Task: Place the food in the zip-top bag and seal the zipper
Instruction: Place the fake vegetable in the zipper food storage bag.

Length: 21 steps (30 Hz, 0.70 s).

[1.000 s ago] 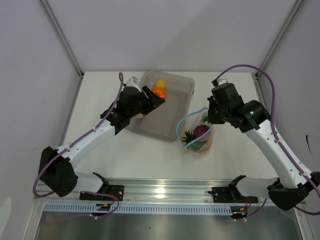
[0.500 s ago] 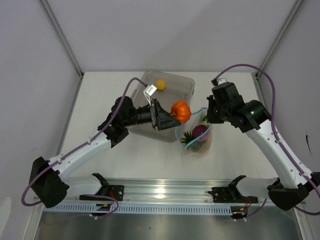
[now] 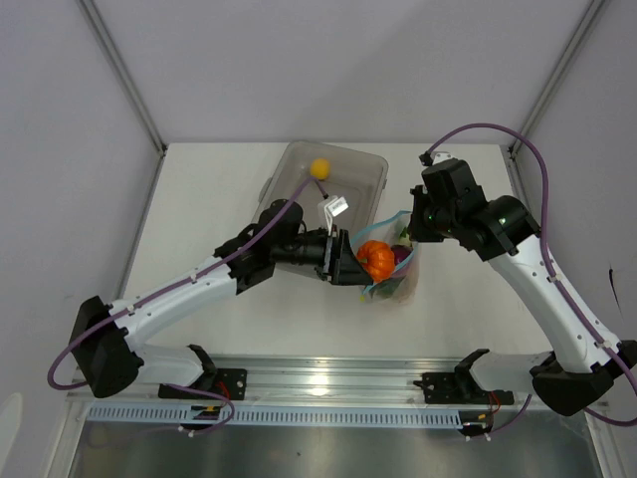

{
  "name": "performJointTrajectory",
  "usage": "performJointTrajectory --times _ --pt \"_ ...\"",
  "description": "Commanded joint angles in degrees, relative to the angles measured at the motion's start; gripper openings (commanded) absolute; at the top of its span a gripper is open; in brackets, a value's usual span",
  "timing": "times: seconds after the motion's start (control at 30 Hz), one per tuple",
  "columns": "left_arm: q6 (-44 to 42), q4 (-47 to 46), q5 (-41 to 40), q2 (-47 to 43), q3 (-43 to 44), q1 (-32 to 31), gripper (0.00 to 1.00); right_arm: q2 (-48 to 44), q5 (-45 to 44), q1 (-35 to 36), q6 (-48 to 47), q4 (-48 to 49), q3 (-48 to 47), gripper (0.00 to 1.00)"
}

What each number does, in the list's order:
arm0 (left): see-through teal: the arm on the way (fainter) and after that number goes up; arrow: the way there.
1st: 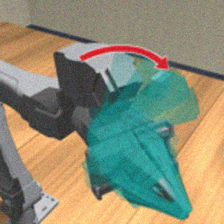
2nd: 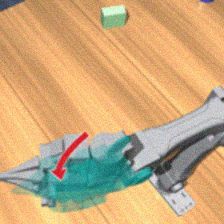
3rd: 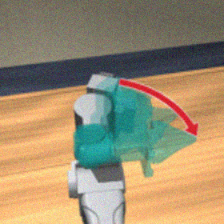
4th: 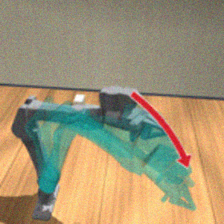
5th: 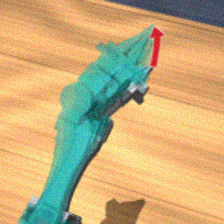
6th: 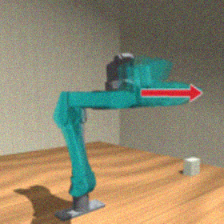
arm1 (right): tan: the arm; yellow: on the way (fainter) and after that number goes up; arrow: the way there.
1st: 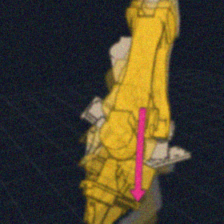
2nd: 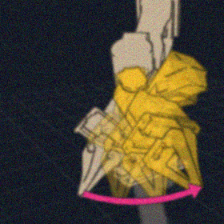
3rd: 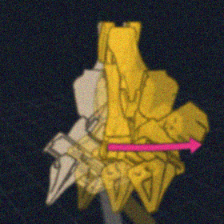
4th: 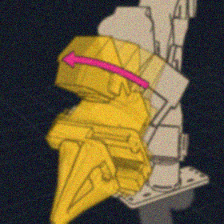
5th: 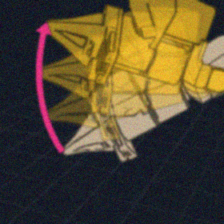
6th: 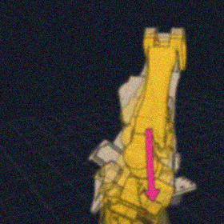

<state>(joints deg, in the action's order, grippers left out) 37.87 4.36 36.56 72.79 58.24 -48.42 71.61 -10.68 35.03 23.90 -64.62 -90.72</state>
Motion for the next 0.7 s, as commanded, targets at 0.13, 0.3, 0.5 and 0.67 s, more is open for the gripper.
performJointTrajectory --times 0.13,0.3,0.5,0.67 --pt "1.05 3.99 -1.67 3.58 5.92 0.00 0.00 -1.82 2.32 -0.22 0.18 2.31 -2.71 0.00" --pt "3.70 5.39 -0.17 7.01 8.38 0.08 0.01 -3.41 4.52 -0.22 -1.49 3.27 0.27 0.00" --pt "3.97 10.48 -0.69 11.22 12.77 0.17 0.01 -4.46 6.90 0.04 -2.19 4.94 2.39 0.00" --pt "4.50 12.42 -6.22 10.79 13.05 0.44 0.06 -4.47 4.71 0.04 -2.10 3.89 0.98 0.00"
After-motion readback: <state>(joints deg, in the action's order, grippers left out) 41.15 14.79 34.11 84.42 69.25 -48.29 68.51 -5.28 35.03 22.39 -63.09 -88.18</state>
